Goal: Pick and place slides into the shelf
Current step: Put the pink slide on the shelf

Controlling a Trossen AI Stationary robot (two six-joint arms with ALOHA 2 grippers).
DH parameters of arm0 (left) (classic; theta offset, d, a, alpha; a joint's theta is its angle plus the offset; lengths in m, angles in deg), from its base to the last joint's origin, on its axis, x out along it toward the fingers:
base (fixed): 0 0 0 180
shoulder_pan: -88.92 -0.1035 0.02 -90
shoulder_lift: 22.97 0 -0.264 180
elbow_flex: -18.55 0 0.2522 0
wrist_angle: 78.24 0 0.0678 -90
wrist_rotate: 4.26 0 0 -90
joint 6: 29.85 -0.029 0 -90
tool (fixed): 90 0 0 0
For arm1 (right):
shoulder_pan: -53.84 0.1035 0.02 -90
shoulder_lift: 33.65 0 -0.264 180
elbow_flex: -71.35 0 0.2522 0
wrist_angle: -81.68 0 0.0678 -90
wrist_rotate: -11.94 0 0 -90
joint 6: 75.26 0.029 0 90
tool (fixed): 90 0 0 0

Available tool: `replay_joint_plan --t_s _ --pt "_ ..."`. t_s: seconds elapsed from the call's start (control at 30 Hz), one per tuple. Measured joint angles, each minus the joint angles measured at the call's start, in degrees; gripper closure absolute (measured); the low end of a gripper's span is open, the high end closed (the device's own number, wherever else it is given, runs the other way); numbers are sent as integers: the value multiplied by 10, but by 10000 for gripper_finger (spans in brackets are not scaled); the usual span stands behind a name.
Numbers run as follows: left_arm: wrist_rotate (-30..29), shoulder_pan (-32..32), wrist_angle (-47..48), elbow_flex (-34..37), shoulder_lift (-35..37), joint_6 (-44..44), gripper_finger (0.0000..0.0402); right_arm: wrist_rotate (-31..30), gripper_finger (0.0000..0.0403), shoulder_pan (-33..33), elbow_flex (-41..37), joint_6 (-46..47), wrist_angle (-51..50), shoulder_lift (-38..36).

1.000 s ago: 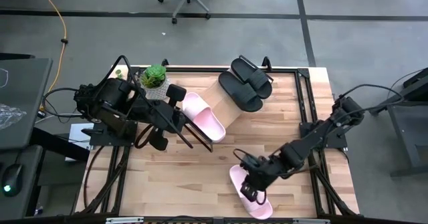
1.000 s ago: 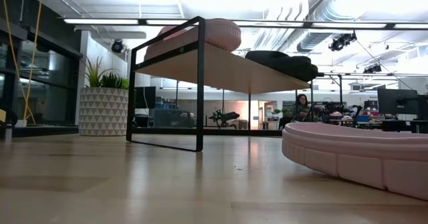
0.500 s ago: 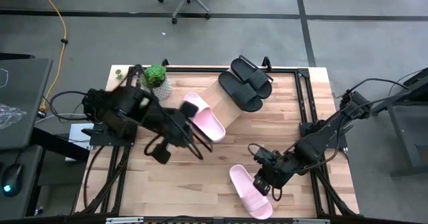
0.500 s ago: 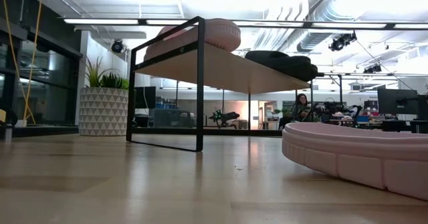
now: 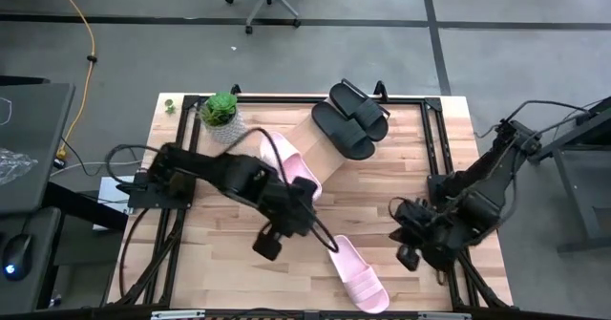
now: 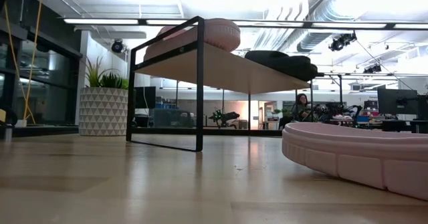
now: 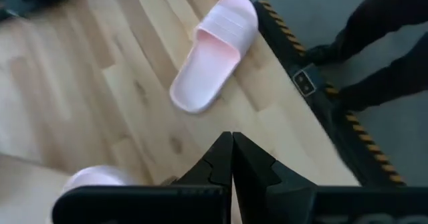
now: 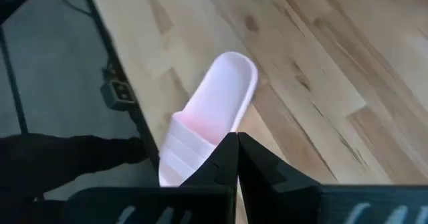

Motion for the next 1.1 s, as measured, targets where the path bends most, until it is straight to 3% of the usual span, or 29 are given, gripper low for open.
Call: replay_joint_plan --t_s 0.3,0.6,0.97,1.1 --pt "1 0 -58 0 -56 77 401 -39 402 71 0 0 1 6" --pt "56 0 -197 0 -117 90 401 -39 402 77 0 -46 -1 5" --pt "65 0 -282 -1 -176 91 401 -42 402 99 0 -47 -23 5" --pt "101 0 -300 1 -188 104 401 -43 402 100 0 -48 -27 5"
